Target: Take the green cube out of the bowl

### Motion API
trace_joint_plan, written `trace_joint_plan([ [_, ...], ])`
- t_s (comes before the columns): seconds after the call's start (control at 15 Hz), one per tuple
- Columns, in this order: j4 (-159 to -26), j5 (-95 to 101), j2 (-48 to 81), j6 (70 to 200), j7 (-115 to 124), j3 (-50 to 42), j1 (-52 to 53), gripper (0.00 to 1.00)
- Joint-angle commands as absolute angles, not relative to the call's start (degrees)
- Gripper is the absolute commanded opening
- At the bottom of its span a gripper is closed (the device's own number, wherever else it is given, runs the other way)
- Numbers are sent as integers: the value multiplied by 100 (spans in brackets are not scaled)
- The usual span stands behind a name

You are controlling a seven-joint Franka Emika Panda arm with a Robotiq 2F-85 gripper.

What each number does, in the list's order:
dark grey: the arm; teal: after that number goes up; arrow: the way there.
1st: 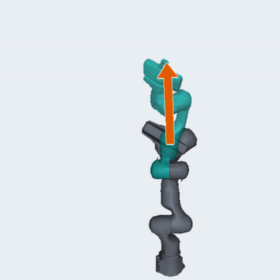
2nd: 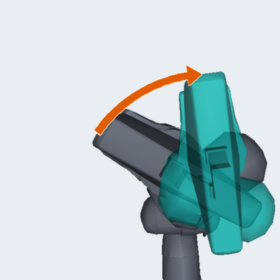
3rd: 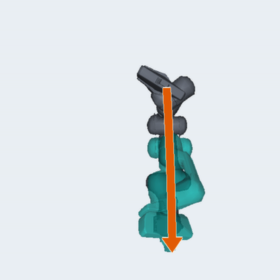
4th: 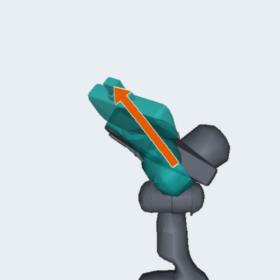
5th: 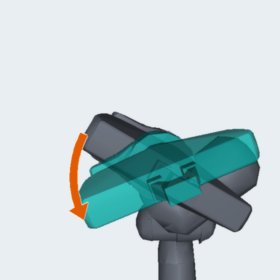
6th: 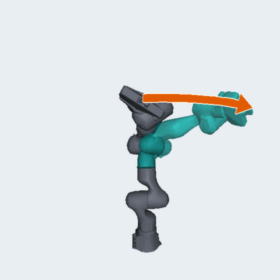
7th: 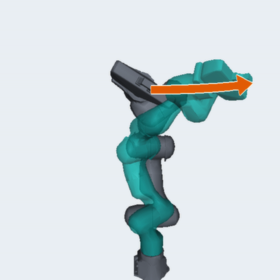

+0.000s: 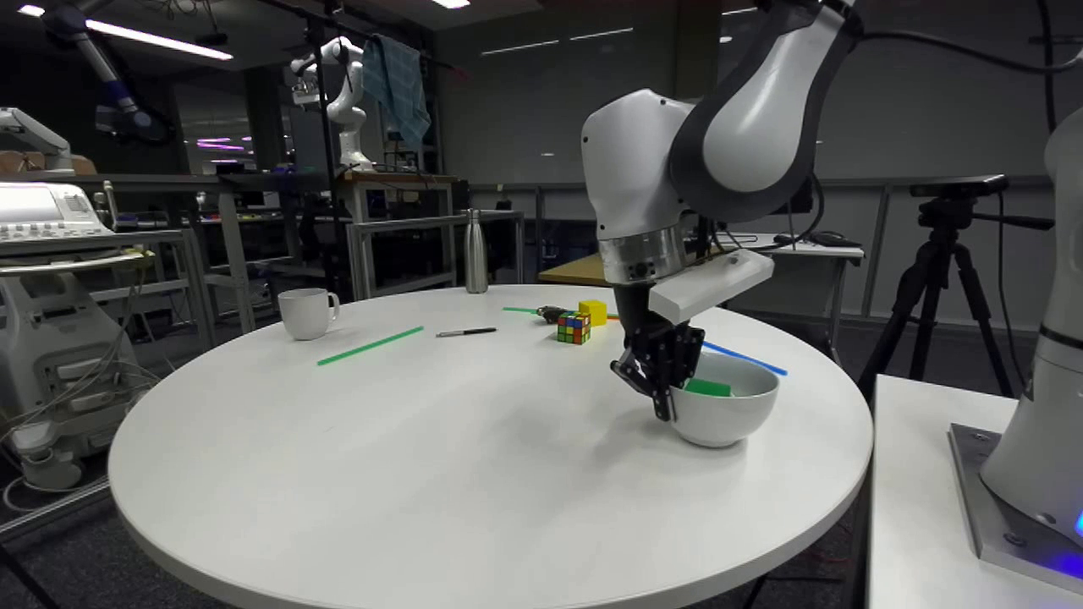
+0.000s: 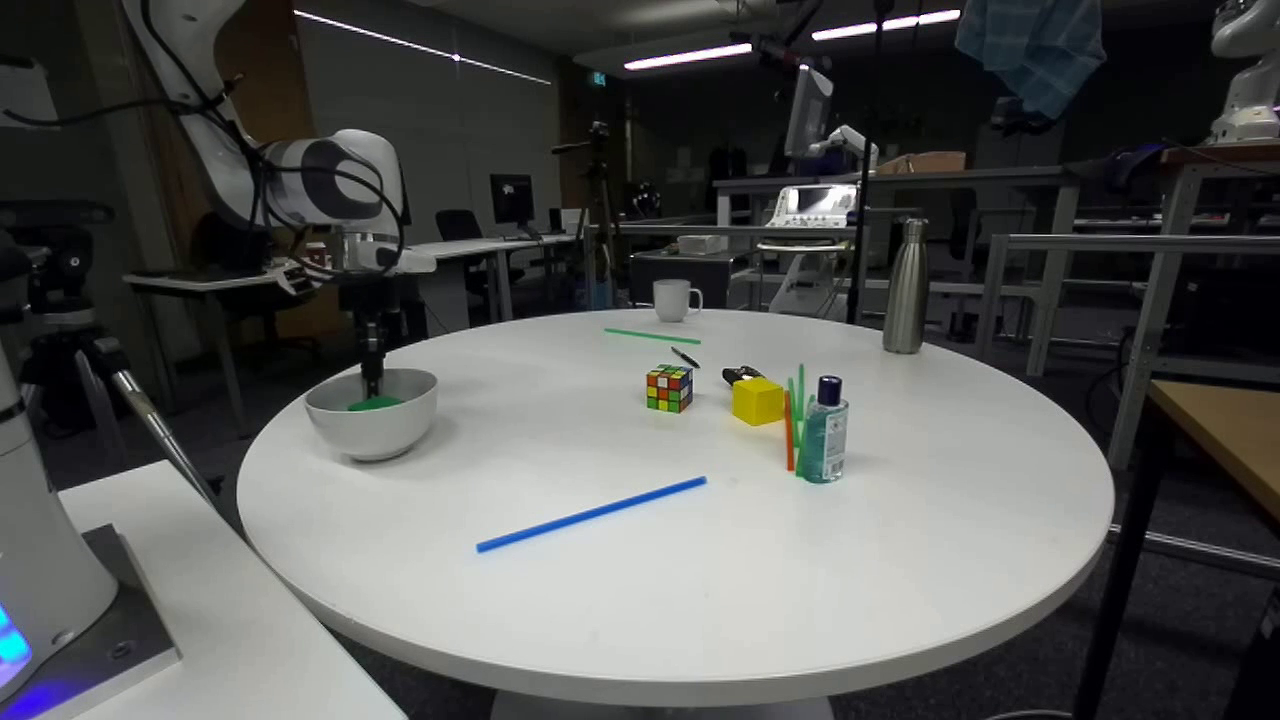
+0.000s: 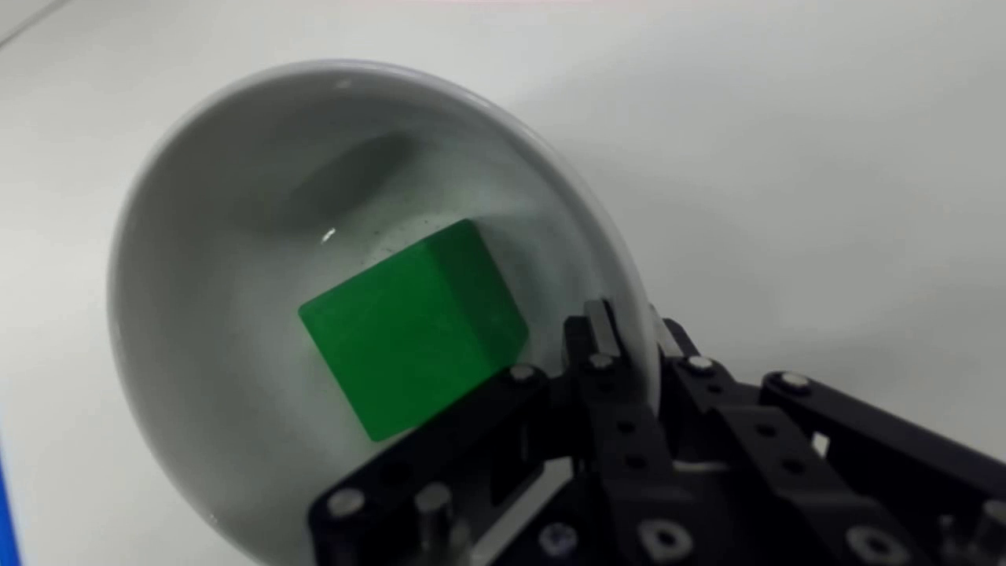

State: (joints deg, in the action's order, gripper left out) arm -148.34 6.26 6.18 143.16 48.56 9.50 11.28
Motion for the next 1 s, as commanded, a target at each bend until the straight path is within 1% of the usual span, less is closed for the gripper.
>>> trace_joint_plan([
  [0.0,-14548,672,257,13645,4648,899,1157,2],
  [0.47,-13696,939,271,12820,4427,923,1131,2],
  [0.93,-12297,1410,1006,12597,3980,893,1183,2],
])
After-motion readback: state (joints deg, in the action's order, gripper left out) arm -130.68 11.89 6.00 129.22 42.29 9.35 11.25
